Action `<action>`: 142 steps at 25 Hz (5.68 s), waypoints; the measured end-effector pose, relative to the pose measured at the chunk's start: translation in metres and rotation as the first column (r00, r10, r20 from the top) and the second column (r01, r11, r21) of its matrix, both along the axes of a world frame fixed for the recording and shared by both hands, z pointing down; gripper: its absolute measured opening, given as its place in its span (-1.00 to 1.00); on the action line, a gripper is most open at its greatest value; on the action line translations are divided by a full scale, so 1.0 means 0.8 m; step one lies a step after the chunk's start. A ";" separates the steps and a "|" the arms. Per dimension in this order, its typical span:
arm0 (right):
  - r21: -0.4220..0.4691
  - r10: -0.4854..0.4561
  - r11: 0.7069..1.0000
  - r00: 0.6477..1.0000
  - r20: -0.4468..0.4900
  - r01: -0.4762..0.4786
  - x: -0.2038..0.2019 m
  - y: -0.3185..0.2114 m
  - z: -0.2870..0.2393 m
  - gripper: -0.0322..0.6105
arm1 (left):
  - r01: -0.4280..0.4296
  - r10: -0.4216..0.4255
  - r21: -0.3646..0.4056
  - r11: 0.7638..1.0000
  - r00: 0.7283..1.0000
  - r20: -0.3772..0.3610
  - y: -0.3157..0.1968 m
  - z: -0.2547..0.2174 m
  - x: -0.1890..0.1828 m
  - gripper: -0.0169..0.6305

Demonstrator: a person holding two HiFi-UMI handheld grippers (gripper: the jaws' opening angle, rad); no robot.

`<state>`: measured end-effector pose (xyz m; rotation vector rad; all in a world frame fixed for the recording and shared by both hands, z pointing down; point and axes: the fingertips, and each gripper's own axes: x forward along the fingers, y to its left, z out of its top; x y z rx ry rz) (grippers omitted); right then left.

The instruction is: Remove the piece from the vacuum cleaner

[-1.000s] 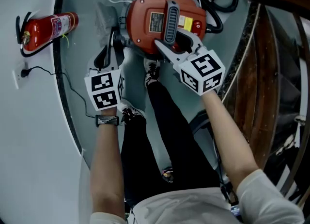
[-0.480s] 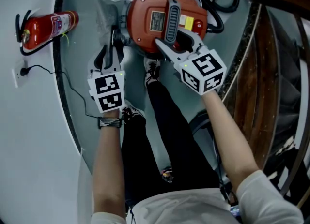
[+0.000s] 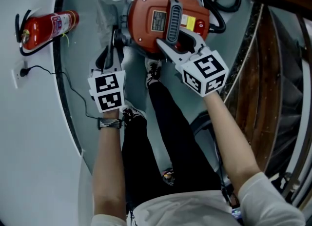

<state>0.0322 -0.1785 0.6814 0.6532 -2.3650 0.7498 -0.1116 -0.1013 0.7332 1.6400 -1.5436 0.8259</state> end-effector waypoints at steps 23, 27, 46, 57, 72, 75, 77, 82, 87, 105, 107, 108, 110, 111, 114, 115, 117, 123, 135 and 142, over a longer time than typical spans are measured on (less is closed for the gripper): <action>0.028 -0.005 1.000 1.000 -0.001 0.005 0.000 0.002 0.000 -0.22 | 0.126 -0.126 -0.005 0.992 0.985 -0.119 0.001 0.001 -0.019 -0.85; 0.031 -0.004 1.000 1.000 -0.003 0.004 0.001 0.001 0.000 -0.22 | 0.167 -0.166 -0.012 0.986 0.974 -0.156 0.002 0.002 -0.021 -0.85; 0.044 -0.010 0.999 1.000 0.000 0.010 0.000 0.002 0.000 -0.22 | 0.098 -0.098 -0.005 0.995 0.991 -0.086 0.001 0.002 -0.027 -0.85; 0.053 -0.014 0.999 1.000 0.001 0.013 0.000 0.002 0.000 -0.22 | 0.159 -0.156 0.009 0.987 0.980 -0.125 0.002 0.003 -0.032 -0.85; 0.058 -0.020 0.998 1.000 0.004 0.020 0.001 0.003 -0.001 -0.22 | 0.163 -0.161 0.001 0.987 0.977 -0.138 0.004 0.003 -0.034 -0.85; 0.060 -0.021 0.998 1.000 0.004 0.020 0.001 0.003 -0.001 -0.22 | 0.074 -0.073 0.010 0.997 0.995 -0.066 0.003 0.002 -0.033 -0.85; 0.060 -0.021 0.998 1.000 0.002 0.021 0.001 0.003 -0.001 -0.22 | 0.073 -0.071 0.017 0.997 0.994 -0.078 0.002 0.002 -0.032 -0.85; 0.060 -0.019 0.998 1.000 0.001 0.019 0.001 0.003 0.000 -0.22 | 0.082 -0.080 0.018 0.996 0.991 -0.103 0.002 0.003 -0.034 -0.85; 0.065 -0.017 0.998 1.000 0.000 0.017 0.002 0.002 0.000 -0.22 | 0.250 -0.243 0.002 0.968 0.942 -0.233 0.004 0.004 -0.036 -0.85; 0.067 -0.013 0.998 1.000 0.003 0.012 0.002 0.002 0.000 -0.22 | 0.500 -0.482 -0.086 0.862 0.753 -0.447 0.008 0.008 -0.034 -0.85; 0.067 -0.013 0.998 1.000 0.003 0.012 0.002 0.002 0.000 -0.22 | 0.474 -0.459 -0.074 0.878 0.784 -0.418 0.008 0.008 -0.035 -0.85; 0.065 -0.014 0.998 1.000 0.005 0.014 0.001 0.003 0.000 -0.22 | 0.457 -0.444 -0.068 0.887 0.800 -0.403 0.008 0.008 -0.035 -0.85; 0.065 -0.016 0.998 1.000 0.006 0.016 0.001 0.003 0.000 -0.22 | 0.437 -0.423 -0.058 0.898 0.818 -0.388 0.008 0.008 -0.036 -0.85; 0.067 -0.016 0.998 1.000 0.006 0.016 0.001 0.003 0.000 -0.22 | 0.433 -0.419 -0.055 0.900 0.822 -0.386 0.008 0.007 -0.036 -0.85; 0.070 -0.015 0.997 1.000 0.005 0.015 0.002 0.002 0.000 -0.22 | 0.400 -0.388 -0.041 0.916 0.852 -0.353 0.007 0.006 -0.038 -0.85; 0.069 -0.015 0.997 1.000 0.005 0.015 0.002 0.002 0.000 -0.22 | 0.372 -0.362 -0.033 0.928 0.874 -0.325 0.007 0.006 -0.038 -0.85; 0.065 -0.018 0.998 1.000 0.005 0.018 0.001 0.003 0.000 -0.22 | 0.299 -0.293 -0.016 0.954 0.920 -0.259 0.007 0.004 -0.038 -0.85; 0.072 -0.017 0.997 1.000 0.009 0.017 0.002 0.004 -0.001 -0.22 | 0.122 -0.120 0.034 0.992 0.991 -0.057 0.004 0.001 -0.035 -0.85; 0.076 -0.023 0.997 1.000 0.005 0.023 0.001 0.004 -0.001 -0.22 | -0.110 0.093 0.086 0.990 0.980 0.177 -0.001 -0.001 -0.037 -0.84; 0.083 -0.024 0.996 1.000 0.004 0.023 0.001 0.004 -0.001 -0.22 | -0.019 0.008 0.101 0.995 0.994 0.107 -0.001 -0.001 -0.041 -0.84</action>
